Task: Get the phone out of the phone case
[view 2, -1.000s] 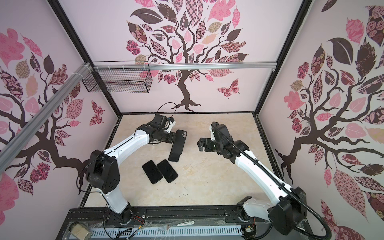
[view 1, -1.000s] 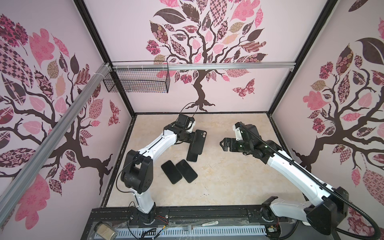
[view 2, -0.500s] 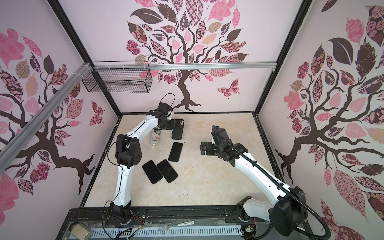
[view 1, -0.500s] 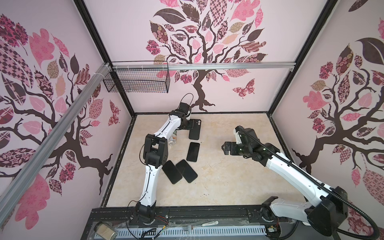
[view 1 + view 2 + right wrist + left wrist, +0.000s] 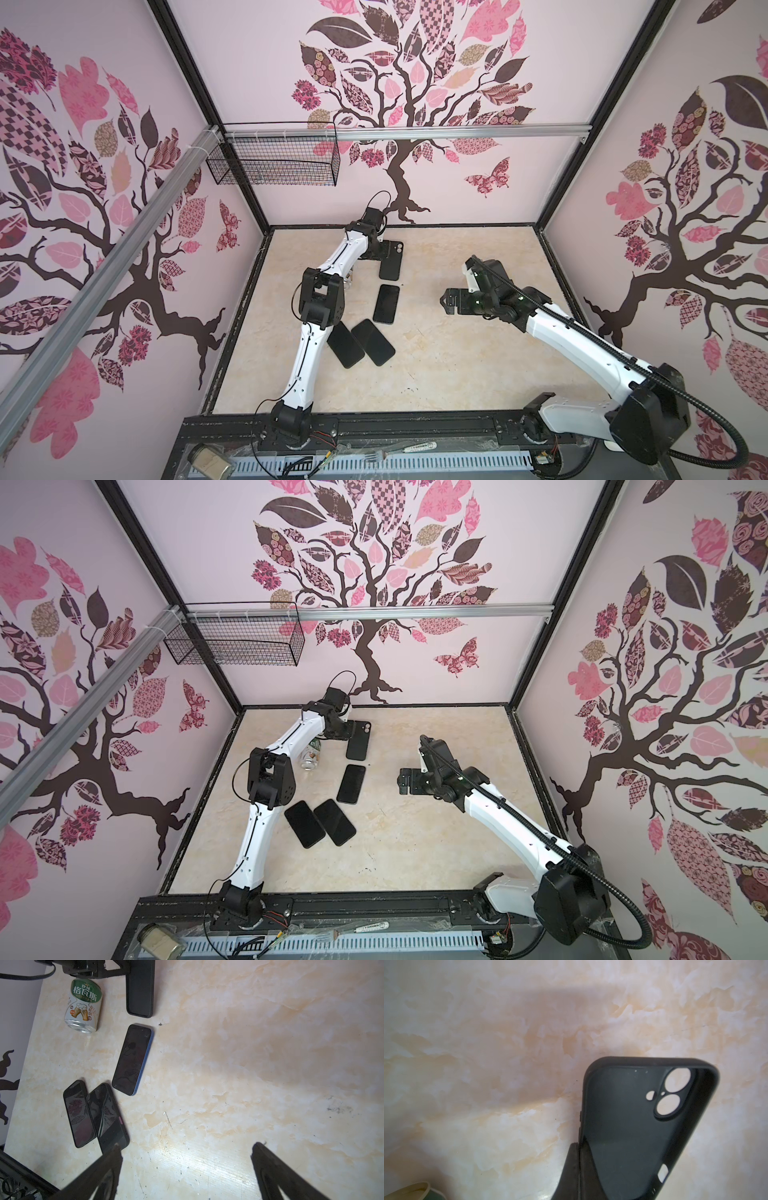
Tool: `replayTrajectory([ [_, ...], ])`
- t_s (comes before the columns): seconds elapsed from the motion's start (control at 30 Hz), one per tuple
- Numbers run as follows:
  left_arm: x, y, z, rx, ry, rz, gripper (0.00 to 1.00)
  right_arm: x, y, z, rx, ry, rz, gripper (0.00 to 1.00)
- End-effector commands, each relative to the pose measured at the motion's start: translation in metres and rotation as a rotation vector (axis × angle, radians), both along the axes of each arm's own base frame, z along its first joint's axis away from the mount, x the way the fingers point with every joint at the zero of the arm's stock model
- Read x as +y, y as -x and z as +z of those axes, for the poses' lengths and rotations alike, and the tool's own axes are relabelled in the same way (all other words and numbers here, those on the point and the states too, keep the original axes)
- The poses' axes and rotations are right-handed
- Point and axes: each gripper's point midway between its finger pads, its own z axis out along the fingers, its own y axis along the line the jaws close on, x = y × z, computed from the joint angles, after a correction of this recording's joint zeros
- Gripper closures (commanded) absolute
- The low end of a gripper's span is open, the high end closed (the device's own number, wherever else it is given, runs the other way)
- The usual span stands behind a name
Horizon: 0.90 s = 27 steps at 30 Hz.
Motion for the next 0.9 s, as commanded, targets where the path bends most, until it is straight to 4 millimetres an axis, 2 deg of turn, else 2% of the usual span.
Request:
replayTrajectory([
  [0.0, 0.0, -0.011, 0.007, -0.035, -0.003, 0.001, 1.0, 0.002, 0.002, -0.01, 0.036, 0.0, 0.003, 0.0],
  [0.2, -0.001, -0.018, 0.002, -0.044, 0.016, 0.028, 0.78, -0.002, 0.003, -0.011, 0.038, 0.013, -0.01, 0.01],
  [0.33, -0.006, -0.022, 0.01, -0.056, 0.058, 0.034, 0.71, -0.005, 0.006, -0.013, 0.04, 0.022, -0.012, 0.01],
  [0.43, -0.01, -0.022, 0.031, -0.08, 0.091, 0.029, 0.69, -0.004, 0.008, -0.012, 0.035, 0.019, 0.001, 0.0],
  [0.53, -0.012, -0.016, 0.07, -0.128, 0.131, 0.024, 0.69, 0.003, 0.011, -0.011, 0.021, -0.015, 0.039, 0.0],
  [0.63, -0.009, 0.003, 0.112, -0.178, 0.189, 0.046, 0.66, 0.018, 0.017, -0.014, -0.002, 0.019, 0.078, 0.0],
  [0.7, -0.008, 0.025, 0.135, -0.217, 0.237, 0.063, 0.63, 0.036, 0.025, -0.018, -0.013, 0.068, 0.123, 0.0],
  [0.8, 0.008, 0.069, 0.155, -0.251, 0.269, 0.108, 0.59, 0.067, 0.039, -0.027, -0.019, 0.109, 0.2, 0.0],
  [0.87, 0.023, 0.099, 0.16, -0.261, 0.268, 0.143, 0.55, 0.088, 0.049, -0.034, -0.023, 0.129, 0.251, 0.01],
])
